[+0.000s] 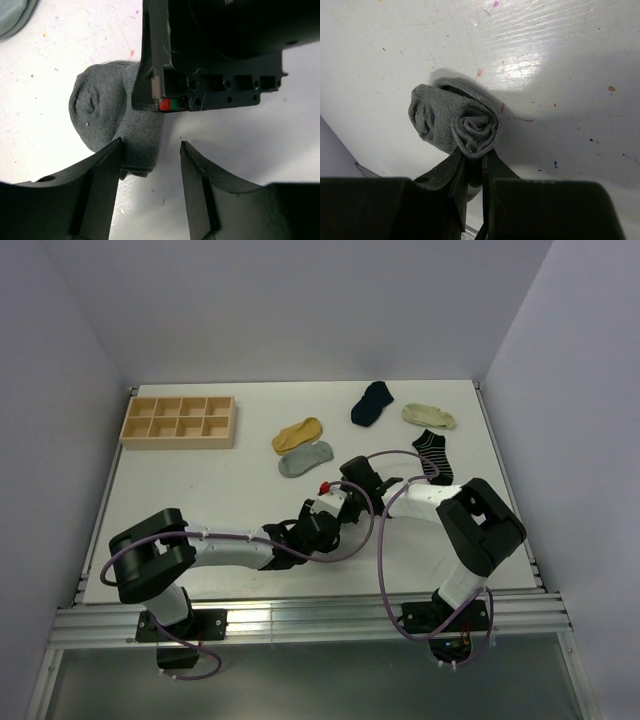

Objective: Roll the socks
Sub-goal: Roll the sock at the center of the board.

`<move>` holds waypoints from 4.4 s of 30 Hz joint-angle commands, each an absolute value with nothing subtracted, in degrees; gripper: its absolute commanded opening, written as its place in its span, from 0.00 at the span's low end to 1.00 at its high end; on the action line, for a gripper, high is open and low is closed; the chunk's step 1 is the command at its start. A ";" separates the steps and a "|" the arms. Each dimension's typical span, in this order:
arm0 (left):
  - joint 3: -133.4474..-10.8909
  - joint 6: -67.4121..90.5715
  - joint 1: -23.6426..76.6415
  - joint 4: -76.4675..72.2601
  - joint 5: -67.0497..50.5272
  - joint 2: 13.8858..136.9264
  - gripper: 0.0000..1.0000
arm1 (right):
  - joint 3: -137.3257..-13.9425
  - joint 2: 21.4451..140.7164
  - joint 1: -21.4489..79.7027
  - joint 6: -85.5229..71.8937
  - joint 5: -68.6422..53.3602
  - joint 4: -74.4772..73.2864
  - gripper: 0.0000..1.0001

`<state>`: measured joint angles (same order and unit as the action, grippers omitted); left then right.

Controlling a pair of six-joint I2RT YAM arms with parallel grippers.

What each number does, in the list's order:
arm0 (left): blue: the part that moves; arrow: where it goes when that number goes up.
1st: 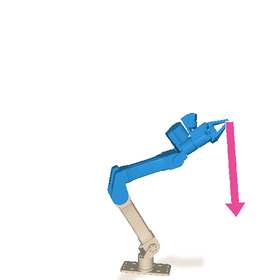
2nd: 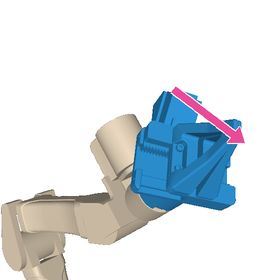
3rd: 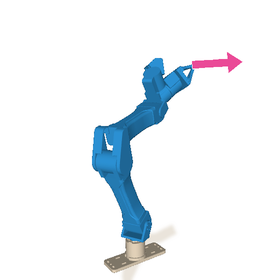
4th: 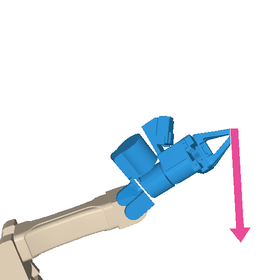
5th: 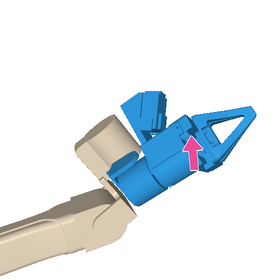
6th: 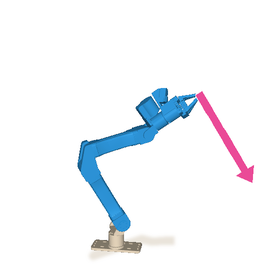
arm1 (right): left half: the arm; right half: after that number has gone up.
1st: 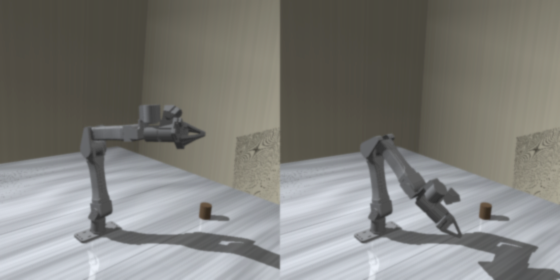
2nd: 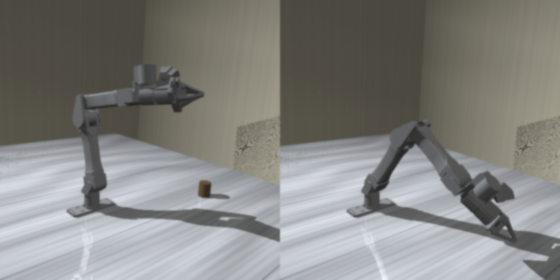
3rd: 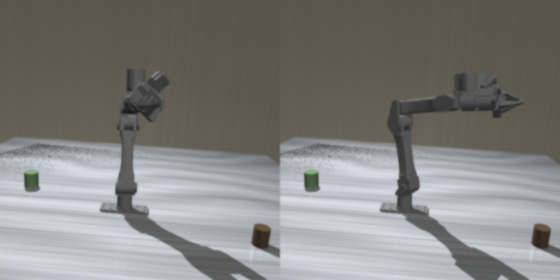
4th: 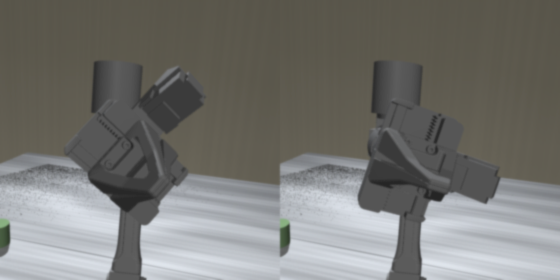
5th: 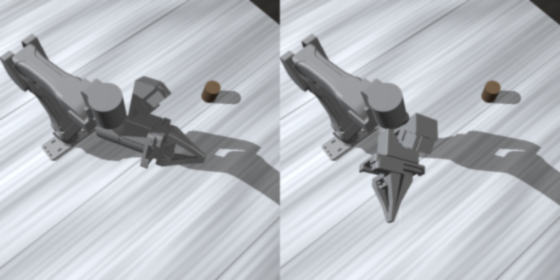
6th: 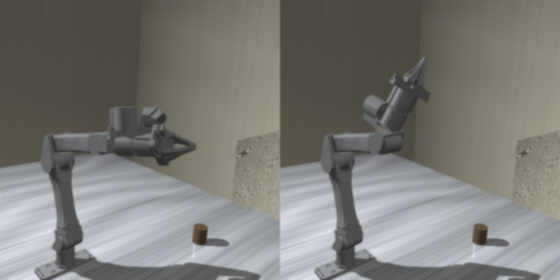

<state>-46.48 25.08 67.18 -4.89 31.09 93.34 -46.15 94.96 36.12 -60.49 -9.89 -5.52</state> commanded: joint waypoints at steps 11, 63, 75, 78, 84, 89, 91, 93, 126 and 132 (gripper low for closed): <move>-50.18 22.41 69.70 -4.66 37.18 100.46 0.45 | -46.50 96.68 36.83 -59.50 -10.46 -8.70 0.00; -38.67 50.71 37.79 -15.56 -25.05 100.37 0.00 | -38.14 93.69 36.83 -64.69 -5.62 10.63 0.56; -38.67 44.49 37.97 -11.87 -17.87 95.55 0.27 | -41.74 93.96 36.91 -61.88 -4.57 2.29 0.00; -40.16 41.23 39.98 -7.92 -10.57 91.94 0.43 | -43.41 93.87 36.83 -61.17 -3.96 -2.19 0.00; -42.71 36.05 50.16 -3.26 7.18 85.00 0.58 | -46.84 94.22 37.00 -60.12 -3.51 -9.05 0.00; -45.35 31.39 57.82 -1.50 25.03 83.76 0.60 | -48.08 94.83 37.26 -59.77 -4.30 -10.90 0.00; -46.14 29.37 60.72 -2.02 29.07 84.20 0.61 | -48.34 95.18 37.35 -59.76 -4.74 -11.16 0.00; -46.67 26.64 63.18 -3.42 30.40 84.90 0.60 | -48.51 95.53 37.44 -59.68 -5.01 -11.16 0.00; -48.78 25.92 70.05 -3.08 35.69 102.75 0.03 | -48.61 95.19 37.53 -60.64 -9.14 -8.97 0.00; -44.83 30.23 67.33 -4.48 24.82 96.08 0.00 | -44.92 90.88 37.44 -61.52 -7.56 -3.70 0.21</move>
<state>-47.64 25.71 68.82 -5.34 36.49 99.07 -46.81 94.50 36.88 -60.88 -7.75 -6.46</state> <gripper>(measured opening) 0.073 0.194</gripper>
